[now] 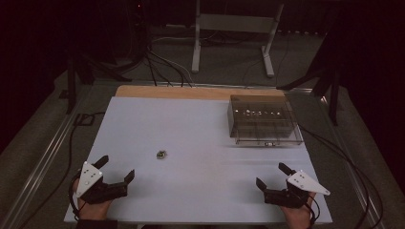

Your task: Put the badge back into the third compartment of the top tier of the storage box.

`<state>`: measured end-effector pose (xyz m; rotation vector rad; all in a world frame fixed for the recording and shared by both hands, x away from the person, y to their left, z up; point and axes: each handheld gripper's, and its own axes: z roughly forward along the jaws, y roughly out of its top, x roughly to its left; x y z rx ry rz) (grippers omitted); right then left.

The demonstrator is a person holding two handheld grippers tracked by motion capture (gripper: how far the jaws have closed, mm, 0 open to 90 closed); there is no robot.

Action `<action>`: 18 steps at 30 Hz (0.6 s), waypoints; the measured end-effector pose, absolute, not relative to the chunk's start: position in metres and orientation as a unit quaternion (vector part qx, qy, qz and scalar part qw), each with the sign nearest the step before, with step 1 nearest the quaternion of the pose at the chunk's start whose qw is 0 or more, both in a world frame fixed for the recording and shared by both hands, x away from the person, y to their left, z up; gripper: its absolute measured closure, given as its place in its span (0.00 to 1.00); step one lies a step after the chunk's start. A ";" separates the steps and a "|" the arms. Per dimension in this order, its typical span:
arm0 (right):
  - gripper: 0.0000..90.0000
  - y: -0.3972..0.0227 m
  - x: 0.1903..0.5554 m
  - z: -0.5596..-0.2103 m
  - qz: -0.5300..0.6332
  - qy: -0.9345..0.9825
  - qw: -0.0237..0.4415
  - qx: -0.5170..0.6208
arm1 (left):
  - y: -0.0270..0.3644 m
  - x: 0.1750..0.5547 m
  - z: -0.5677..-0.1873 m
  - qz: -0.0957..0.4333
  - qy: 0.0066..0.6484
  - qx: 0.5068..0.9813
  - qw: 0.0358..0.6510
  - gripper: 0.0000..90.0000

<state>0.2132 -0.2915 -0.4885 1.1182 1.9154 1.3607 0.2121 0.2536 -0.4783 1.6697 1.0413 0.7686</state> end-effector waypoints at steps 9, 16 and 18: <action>0.00 -0.291 0.213 -0.488 0.505 0.707 0.271 0.414 | 0.253 0.211 -0.479 0.320 0.430 0.688 0.489 0.01; 0.00 -0.291 0.216 -0.492 0.496 0.706 0.277 0.424 | 0.248 0.214 -0.473 0.323 0.433 0.689 0.484 0.01; 0.00 -0.290 0.216 -0.492 0.494 0.707 0.277 0.424 | 0.248 0.214 -0.473 0.323 0.433 0.689 0.484 0.01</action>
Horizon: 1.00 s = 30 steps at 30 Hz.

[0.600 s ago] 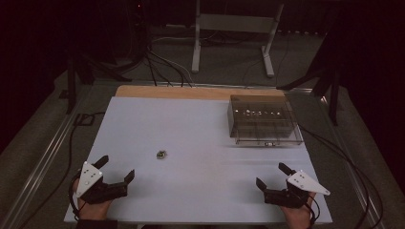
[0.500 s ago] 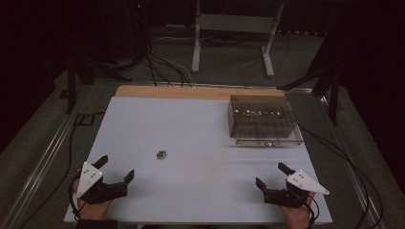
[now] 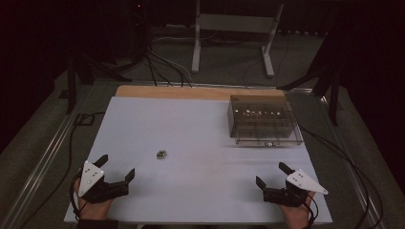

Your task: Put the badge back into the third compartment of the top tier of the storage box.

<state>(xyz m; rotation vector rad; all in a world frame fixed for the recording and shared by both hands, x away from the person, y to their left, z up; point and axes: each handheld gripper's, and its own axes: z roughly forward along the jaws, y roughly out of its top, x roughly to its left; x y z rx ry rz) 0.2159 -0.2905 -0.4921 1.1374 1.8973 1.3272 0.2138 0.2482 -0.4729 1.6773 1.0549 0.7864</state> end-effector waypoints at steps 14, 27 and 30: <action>0.00 -0.288 0.213 -0.491 0.491 0.708 0.285 0.420 | 0.234 0.228 -0.464 0.315 0.424 0.709 0.467 0.01; 0.00 -0.288 0.213 -0.492 0.488 0.710 0.288 0.419 | 0.219 0.244 -0.465 0.308 0.416 0.719 0.464 0.01; 0.00 -0.288 0.212 -0.491 0.487 0.710 0.290 0.418 | 0.215 0.248 -0.466 0.305 0.413 0.723 0.462 0.01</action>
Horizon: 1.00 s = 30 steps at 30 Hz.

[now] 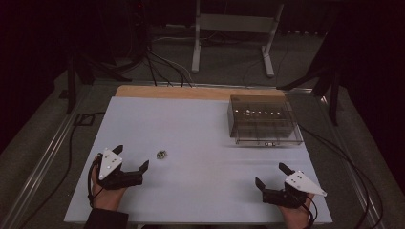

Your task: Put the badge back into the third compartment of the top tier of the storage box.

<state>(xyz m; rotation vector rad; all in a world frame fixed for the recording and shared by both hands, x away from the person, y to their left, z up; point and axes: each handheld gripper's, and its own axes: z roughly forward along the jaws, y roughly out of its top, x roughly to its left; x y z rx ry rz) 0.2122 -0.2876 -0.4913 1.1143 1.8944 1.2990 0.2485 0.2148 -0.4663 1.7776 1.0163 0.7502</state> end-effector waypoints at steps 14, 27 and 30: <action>0.00 -0.289 0.213 -0.492 0.488 0.706 0.293 0.422 | 0.203 0.267 -0.473 0.294 0.419 0.729 0.454 0.01; 0.00 -0.289 0.213 -0.492 0.490 0.704 0.292 0.423 | 0.199 0.279 -0.479 0.292 0.423 0.732 0.446 0.01; 0.00 -0.289 0.213 -0.492 0.490 0.704 0.291 0.423 | 0.197 0.282 -0.480 0.291 0.423 0.734 0.444 0.01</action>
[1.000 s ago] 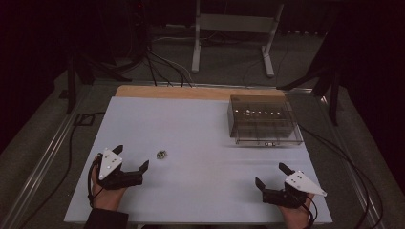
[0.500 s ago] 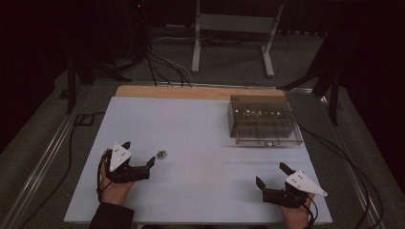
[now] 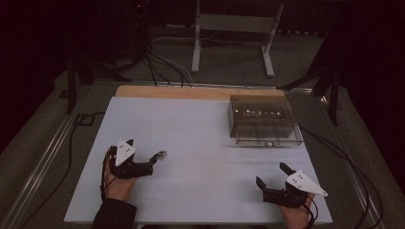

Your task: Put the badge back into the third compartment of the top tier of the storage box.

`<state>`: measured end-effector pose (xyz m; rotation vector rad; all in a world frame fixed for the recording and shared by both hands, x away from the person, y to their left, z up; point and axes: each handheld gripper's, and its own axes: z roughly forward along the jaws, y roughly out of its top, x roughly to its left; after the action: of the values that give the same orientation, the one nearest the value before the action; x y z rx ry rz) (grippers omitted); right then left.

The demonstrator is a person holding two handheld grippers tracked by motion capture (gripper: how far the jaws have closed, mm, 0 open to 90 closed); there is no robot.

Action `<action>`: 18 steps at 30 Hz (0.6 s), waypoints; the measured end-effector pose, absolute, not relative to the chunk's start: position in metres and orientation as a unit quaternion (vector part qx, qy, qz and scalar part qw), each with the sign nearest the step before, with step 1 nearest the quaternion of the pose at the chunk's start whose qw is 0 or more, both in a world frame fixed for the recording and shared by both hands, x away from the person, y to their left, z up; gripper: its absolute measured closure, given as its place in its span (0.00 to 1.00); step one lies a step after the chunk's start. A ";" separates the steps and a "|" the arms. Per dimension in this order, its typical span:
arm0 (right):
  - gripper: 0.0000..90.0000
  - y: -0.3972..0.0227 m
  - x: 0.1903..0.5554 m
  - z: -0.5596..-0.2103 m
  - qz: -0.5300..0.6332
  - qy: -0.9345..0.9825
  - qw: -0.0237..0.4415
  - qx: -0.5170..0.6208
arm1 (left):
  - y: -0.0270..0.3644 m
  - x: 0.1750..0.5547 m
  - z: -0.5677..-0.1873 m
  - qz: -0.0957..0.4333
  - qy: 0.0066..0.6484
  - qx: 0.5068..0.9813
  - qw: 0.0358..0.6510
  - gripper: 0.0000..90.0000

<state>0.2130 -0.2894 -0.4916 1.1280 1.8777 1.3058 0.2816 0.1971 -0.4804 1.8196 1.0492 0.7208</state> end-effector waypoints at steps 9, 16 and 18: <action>0.00 -0.289 0.213 -0.492 0.490 0.705 0.290 0.423 | 0.192 0.289 -0.486 0.288 0.424 0.738 0.438 0.01; 0.00 -0.289 0.214 -0.492 0.491 0.705 0.289 0.422 | 0.190 0.295 -0.490 0.287 0.425 0.740 0.435 0.01; 0.00 -0.289 0.214 -0.492 0.491 0.706 0.289 0.422 | 0.189 0.296 -0.491 0.287 0.424 0.741 0.434 0.01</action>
<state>0.2137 -0.2891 -0.4920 1.1261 1.8832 1.3099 0.2963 0.1888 -0.4914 1.8464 1.0560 0.7149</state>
